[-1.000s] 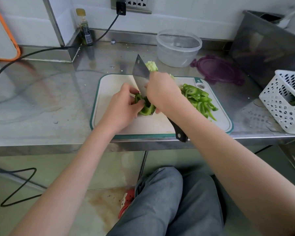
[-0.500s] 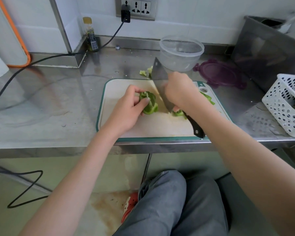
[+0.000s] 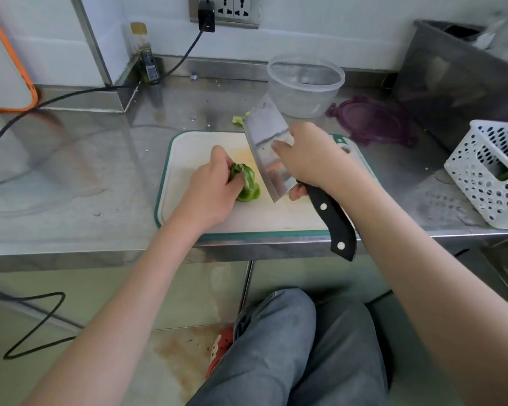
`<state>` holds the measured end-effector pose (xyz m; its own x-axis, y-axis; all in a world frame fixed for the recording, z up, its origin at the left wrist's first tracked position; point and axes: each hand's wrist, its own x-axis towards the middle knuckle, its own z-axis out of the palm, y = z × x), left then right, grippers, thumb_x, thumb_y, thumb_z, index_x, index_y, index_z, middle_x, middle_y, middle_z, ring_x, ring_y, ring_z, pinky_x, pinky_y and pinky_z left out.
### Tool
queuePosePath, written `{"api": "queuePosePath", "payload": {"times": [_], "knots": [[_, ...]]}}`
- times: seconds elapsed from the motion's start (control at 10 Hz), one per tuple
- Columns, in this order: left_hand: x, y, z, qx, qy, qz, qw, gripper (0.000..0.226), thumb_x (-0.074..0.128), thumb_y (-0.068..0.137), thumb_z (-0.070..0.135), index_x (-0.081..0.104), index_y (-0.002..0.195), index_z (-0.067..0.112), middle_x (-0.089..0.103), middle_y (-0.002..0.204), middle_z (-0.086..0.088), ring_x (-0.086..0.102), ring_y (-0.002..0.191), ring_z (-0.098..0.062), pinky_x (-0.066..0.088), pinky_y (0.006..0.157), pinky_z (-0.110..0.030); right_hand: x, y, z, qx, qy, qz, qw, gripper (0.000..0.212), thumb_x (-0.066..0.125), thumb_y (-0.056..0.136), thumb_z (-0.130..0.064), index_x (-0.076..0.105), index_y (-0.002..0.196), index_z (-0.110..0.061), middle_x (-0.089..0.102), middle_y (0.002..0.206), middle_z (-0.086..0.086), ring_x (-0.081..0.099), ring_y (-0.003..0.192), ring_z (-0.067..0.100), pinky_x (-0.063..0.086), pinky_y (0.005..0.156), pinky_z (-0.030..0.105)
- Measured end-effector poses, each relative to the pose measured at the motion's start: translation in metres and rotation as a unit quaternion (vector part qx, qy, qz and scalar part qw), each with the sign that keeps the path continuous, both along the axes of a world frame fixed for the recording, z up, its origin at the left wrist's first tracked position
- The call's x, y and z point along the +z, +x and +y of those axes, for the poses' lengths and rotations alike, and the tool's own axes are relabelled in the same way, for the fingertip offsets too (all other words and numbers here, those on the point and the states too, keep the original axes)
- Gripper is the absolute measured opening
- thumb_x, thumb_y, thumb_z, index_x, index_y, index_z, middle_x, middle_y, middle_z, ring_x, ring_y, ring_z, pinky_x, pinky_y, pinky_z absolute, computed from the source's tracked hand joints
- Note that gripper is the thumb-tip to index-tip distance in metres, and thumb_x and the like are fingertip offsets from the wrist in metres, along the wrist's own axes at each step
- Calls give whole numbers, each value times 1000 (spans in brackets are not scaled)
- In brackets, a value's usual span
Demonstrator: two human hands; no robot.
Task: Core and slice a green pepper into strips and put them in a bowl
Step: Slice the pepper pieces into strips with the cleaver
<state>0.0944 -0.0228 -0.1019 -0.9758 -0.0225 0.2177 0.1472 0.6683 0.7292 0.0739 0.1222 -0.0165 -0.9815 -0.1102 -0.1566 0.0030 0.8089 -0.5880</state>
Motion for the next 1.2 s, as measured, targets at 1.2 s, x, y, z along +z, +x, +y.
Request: {"api": "queuePosePath", "payload": {"times": [1.2], "knots": [[4,4,1,12,59,-16,998,14,50,95,18,40,93,10,58,74,-7,57,67,-22,41,53,-27,-16,2,-30,22,107,92,990,32,46,94,-13,33,65,-16,44,55,-1,39,47,13,37,38,22]]}}
